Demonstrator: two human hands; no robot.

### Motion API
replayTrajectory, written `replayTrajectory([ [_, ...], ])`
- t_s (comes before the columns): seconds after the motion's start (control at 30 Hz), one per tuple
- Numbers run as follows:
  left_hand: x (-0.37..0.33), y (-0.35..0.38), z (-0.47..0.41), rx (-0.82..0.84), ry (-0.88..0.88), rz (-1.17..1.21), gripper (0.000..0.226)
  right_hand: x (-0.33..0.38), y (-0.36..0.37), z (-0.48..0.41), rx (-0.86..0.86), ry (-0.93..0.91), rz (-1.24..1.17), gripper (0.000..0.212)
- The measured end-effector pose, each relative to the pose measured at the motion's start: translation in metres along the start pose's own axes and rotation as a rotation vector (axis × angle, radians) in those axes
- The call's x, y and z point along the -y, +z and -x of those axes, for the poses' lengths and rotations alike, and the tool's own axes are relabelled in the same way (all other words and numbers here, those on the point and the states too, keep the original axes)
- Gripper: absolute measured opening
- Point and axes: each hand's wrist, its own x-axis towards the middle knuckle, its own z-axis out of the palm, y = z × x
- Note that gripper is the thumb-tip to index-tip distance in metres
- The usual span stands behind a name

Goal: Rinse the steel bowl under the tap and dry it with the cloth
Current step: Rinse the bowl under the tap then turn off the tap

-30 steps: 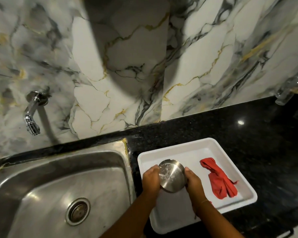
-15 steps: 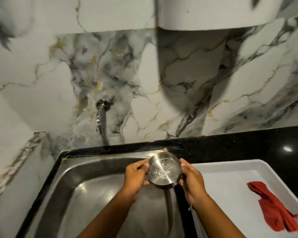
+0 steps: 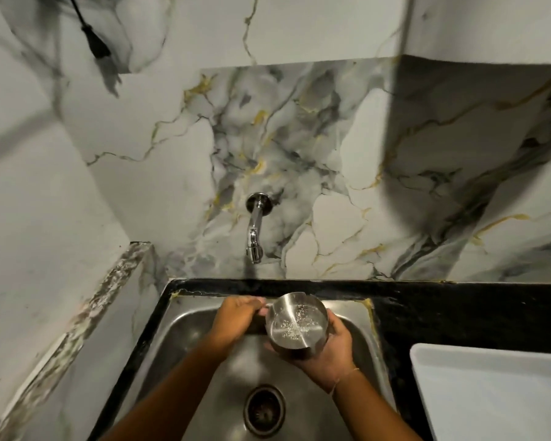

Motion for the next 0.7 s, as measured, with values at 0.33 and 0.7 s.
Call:
replayTrajectory([
  [0.33, -0.049, -0.005, -0.083, -0.338, 0.289, -0.397, 0.033, 0.005, 0.018, -0.095, 0.035, 0.077, 0.059, 0.072],
  [0.7, -0.051, -0.014, -0.111, -0.097, 0.359, -0.388, 0.024, 0.006, 0.021, -0.130, 0.089, 0.082, 0.107, 0.063],
])
